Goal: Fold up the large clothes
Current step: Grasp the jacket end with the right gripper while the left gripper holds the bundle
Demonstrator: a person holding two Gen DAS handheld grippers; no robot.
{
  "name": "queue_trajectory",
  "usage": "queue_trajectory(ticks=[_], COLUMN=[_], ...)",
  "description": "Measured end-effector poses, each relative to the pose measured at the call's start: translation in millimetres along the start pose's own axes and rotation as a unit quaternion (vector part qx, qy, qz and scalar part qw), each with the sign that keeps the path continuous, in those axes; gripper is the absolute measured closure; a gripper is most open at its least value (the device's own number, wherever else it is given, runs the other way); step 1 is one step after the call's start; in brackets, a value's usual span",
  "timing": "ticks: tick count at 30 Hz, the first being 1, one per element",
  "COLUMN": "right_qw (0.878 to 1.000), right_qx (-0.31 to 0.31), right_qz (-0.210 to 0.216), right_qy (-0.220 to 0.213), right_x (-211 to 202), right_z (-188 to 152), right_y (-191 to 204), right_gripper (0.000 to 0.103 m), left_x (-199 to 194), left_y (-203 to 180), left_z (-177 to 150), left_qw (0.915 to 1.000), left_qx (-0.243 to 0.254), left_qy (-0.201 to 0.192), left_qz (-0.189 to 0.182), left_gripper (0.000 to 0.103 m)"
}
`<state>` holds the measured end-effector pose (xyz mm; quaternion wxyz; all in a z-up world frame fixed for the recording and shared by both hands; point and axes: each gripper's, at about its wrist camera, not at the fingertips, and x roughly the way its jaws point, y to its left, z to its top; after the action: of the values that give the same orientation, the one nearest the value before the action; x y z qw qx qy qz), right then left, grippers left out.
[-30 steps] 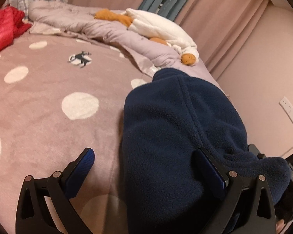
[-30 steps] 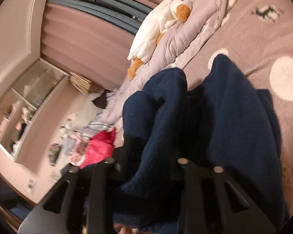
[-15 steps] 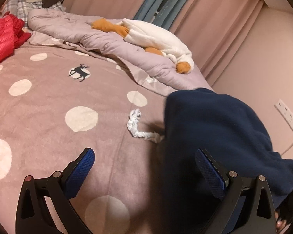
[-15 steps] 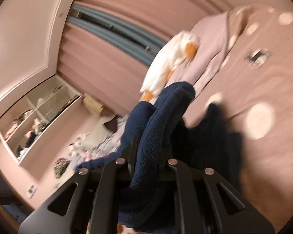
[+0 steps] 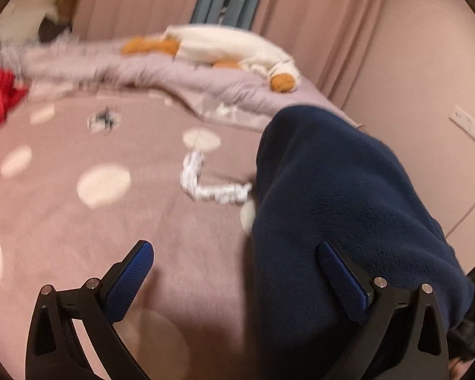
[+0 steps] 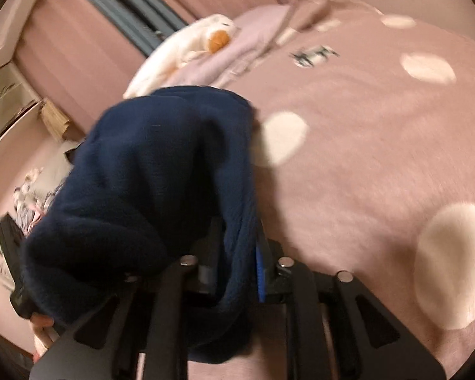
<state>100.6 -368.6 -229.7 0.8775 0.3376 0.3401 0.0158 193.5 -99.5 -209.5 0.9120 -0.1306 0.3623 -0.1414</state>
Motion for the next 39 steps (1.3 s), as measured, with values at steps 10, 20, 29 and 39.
queue_trajectory(ticks=[10,20,29,39], right_qw=[1.000,0.993,0.976,0.997], right_qx=[-0.006,0.005,-0.070,-0.033], right_qz=[-0.011,0.045,0.126,0.068], right_qy=[-0.001,-0.112,-0.164,-0.033], right_x=[-6.6,-65.6,-85.6,-5.0], right_z=[2.4,23.4,22.7,14.6], right_y=[-0.1,-2.5,50.3,49.6], right_gripper=[0.070,0.028,0.020,0.012], left_x=[-8.7,-27.8,-44.5,1.3], left_y=[-4.2,6.7,-31.3,-24.3], left_z=[4.1,20.3,10.9,-8.5], left_qw=[0.9996,0.9997,0.9957,0.9947], left_qx=[0.018,-0.020,0.079,0.045], left_qy=[-0.002,0.011,-0.033,0.035], left_qz=[0.022,-0.002,-0.037,-0.086], left_gripper=[0.000,0.000,0.000,0.000])
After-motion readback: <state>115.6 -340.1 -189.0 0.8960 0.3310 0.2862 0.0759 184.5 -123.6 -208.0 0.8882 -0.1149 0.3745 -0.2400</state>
